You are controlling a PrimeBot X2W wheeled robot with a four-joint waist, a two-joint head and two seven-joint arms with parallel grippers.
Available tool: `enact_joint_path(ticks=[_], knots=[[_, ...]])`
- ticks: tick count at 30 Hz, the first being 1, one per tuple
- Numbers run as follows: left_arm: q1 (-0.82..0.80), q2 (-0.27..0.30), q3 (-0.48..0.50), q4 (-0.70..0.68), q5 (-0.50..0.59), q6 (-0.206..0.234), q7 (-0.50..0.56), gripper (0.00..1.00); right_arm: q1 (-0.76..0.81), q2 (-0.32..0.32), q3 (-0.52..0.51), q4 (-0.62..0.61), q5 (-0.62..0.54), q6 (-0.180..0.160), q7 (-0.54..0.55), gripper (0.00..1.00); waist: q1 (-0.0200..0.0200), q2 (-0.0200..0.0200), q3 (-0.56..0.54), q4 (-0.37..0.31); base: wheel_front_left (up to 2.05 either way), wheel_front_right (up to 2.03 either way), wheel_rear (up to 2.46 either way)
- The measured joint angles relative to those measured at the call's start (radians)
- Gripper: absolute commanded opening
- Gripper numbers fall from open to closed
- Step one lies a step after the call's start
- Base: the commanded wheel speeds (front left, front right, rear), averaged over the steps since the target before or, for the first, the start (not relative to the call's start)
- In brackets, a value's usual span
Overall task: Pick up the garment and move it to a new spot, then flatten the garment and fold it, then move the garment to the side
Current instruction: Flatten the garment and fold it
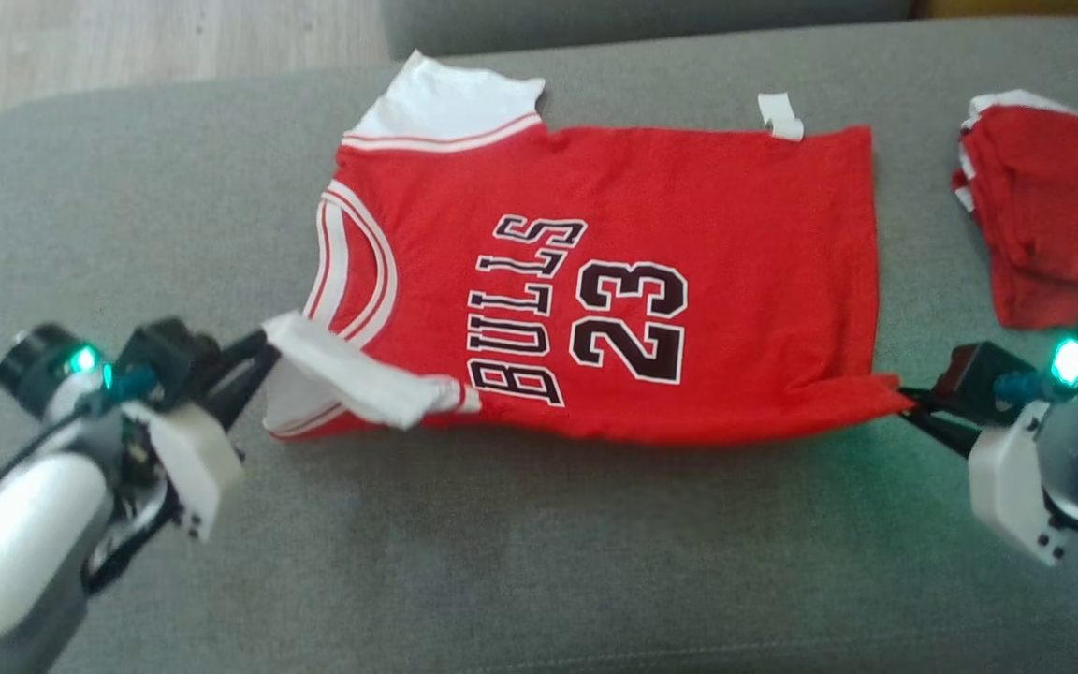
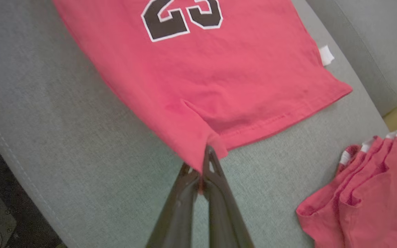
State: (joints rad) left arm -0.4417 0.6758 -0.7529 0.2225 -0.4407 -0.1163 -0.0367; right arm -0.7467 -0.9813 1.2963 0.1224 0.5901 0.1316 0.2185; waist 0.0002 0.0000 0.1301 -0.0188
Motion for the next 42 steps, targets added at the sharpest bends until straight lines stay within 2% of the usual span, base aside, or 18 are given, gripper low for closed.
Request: enact_joint_path(ticks=[9,18,19,20,21,27,31,34,35,38,42], knots=[[-0.197,-0.033,-0.075,0.177,0.010,-0.012,-0.009,0.00,-0.060,0.031,-0.002,0.056,0.016,0.000,0.013,0.00,0.0000,0.0000,0.077,-0.011,0.00,0.00,0.00],[-0.365,-0.054,-0.224,0.319,-0.012,-0.016,-0.041,0.00,-0.099,0.065,-0.002,0.083,0.006,0.000,0.025,0.00,-0.0001,0.0000,0.140,-0.025,0.00,0.00,0.00],[-0.381,-0.055,-0.239,0.336,-0.018,-0.016,-0.044,0.00,-0.105,0.067,-0.002,0.085,0.006,0.000,0.025,0.04,-0.0001,0.0000,0.145,-0.027,0.00,0.00,0.00],[-0.394,-0.059,-0.247,0.351,-0.024,-0.016,-0.046,0.34,-0.112,0.069,-0.002,0.088,0.005,0.000,0.015,0.98,-0.0001,0.0000,0.150,-0.028,0.00,0.00,0.00],[-0.408,-0.064,-0.255,0.370,-0.027,-0.016,-0.052,1.00,-0.121,0.074,-0.002,0.098,0.007,0.000,0.010,1.00,-0.0001,0.0000,0.155,-0.029,0.00,0.00,0.00],[-0.471,-0.137,-0.246,0.475,-0.047,-0.014,-0.131,1.00,-0.157,0.096,-0.003,0.172,0.012,0.000,-0.035,1.00,-0.0001,0.0000,0.167,-0.031,0.00,0.00,0.00],[-0.474,-0.186,-0.196,0.522,-0.082,0.032,-0.188,1.00,-0.191,0.125,-0.009,0.272,0.084,0.000,-0.128,1.00,-0.0002,0.0000,0.153,-0.031,0.00,0.00,0.00],[-0.469,-0.210,-0.128,0.522,-0.124,0.078,-0.210,1.00,-0.197,0.172,-0.083,0.364,0.153,0.000,-0.229,1.00,-0.0001,0.0000,0.134,-0.031,0.00,0.00,0.00],[-0.450,-0.220,-0.071,0.496,-0.153,0.110,-0.213,1.00,-0.196,0.210,-0.140,0.422,0.171,0.000,-0.300,1.00,-0.0002,0.0000,0.118,-0.032,0.00,0.00,0.00],[-0.379,-0.230,0.038,0.369,-0.160,0.156,-0.213,1.00,-0.177,0.269,-0.247,0.485,0.219,0.000,-0.405,1.00,-0.0003,0.0000,0.093,-0.032,0.00,0.00,0.00],[-0.218,-0.264,0.184,0.200,-0.148,0.206,-0.217,1.00,-0.109,0.337,-0.382,0.538,0.218,0.000,-0.460,1.00,-0.0003,0.0000,0.057,-0.033,0.00,0.00,0.00]])
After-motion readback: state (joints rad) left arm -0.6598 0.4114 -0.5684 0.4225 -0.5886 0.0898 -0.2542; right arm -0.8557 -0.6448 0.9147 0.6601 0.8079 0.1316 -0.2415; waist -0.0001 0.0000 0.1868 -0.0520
